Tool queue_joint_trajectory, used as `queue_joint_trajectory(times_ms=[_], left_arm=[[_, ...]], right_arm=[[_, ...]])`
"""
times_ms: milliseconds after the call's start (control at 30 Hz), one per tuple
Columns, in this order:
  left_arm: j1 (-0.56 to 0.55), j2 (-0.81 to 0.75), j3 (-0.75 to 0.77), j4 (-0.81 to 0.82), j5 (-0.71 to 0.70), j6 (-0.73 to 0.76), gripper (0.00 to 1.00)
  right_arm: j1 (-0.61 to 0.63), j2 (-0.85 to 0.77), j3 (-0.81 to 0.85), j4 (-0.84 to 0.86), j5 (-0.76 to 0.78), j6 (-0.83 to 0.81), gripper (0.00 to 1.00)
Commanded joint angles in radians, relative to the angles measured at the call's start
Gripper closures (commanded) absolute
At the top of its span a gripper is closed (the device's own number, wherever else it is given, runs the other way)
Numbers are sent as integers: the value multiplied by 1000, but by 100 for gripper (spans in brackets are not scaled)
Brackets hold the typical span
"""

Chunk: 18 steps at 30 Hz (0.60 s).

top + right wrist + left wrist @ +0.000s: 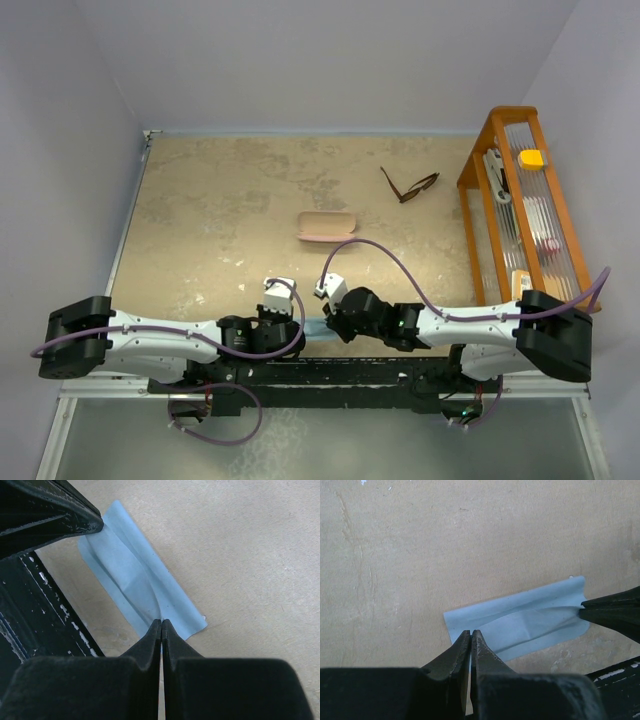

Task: Organize the sunglasses
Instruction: Fold the glasses cleaning cloth at the center of the board.

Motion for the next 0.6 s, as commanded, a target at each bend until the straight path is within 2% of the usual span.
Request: queue_joint_trajectory(times_ms=[0, 300, 567], left_arm=[[-7, 6, -1, 30, -4, 7, 100], [-6, -31, 3, 28, -91, 2, 100], [-6, 3, 28, 54, -163, 24, 100]], right_arm=[[4, 11, 2, 37, 4, 7, 100], [4, -7, -1, 43, 59, 14, 100], [0, 17, 31, 71, 124, -16, 100]])
